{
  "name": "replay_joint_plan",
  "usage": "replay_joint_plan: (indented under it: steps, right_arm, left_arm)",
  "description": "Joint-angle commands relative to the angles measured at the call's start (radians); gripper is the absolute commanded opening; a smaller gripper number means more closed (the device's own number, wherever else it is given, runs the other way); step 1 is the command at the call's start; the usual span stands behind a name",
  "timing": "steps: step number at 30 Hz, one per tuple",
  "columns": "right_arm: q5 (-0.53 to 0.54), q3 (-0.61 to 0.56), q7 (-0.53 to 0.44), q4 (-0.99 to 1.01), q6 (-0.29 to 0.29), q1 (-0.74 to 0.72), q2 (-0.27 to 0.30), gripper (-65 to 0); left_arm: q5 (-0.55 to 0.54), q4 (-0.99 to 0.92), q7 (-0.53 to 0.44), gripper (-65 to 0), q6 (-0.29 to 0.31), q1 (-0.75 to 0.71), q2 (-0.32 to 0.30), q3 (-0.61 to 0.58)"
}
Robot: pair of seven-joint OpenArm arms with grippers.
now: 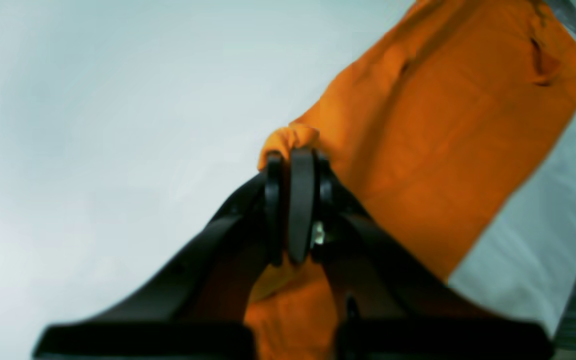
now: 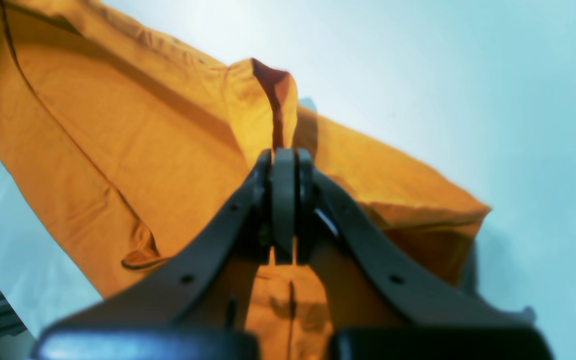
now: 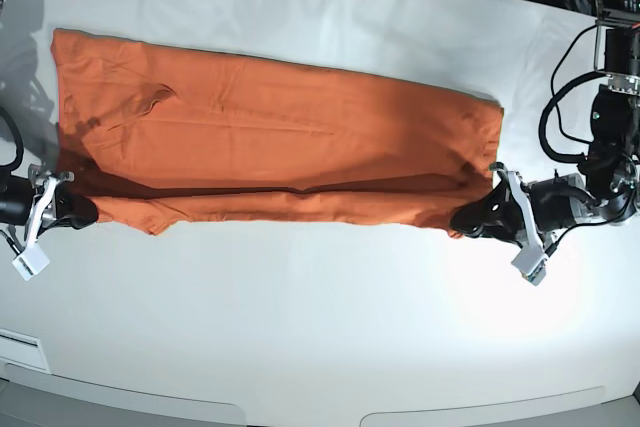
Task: Fold the T-shirt properly
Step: 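Lift the hem and fold it over toward the collar, then lower the folded hem onto the shirt and open both grippers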
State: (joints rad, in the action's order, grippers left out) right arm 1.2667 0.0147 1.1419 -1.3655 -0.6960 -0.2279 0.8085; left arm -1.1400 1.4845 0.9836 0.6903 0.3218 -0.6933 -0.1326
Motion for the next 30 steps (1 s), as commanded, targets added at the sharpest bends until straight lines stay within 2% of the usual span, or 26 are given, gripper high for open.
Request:
replay_joint_plan:
  steps: [1, 8, 13, 17, 21, 30]
  right_arm:
    - [0.018, 0.012, -0.010, -0.021, -0.002, -0.005, 0.026, -65.0]
    - [-0.016, 0.014, 0.007, -0.113, -0.002, 0.089, 0.035, -65.0]
    - [-0.083, 0.014, 0.004, -0.129, -0.002, 0.098, 0.040, -65.0]
    - [-0.165, 0.014, 0.003, -0.129, -0.002, 0.098, 0.042, -65.0]
    - [-0.203, 0.014, -0.011, -0.129, -0.002, 0.098, 0.042, -65.0]
    - [-0.217, 0.014, -0.019, -0.129, -0.002, 0.103, 0.042, -65.0]
  left_arm:
    - [-0.037, 0.020, 0.000, -65.0, 0.008, 0.013, -0.019, 0.009]
    - [-0.055, 0.101, 0.065, -65.0, 0.008, -0.060, -0.037, 0.009]
    - [-0.054, 0.172, 0.065, -65.0, 0.008, -0.101, -0.083, 0.009]
    - [-0.037, 0.176, 0.064, -65.0, 0.008, -0.106, -0.122, 0.009]
    - [-0.039, 0.176, 0.064, -65.0, 0.008, -0.106, -0.154, 0.009]
    - [-0.046, 0.176, 0.082, -65.0, 0.008, -0.108, -0.160, 0.009]
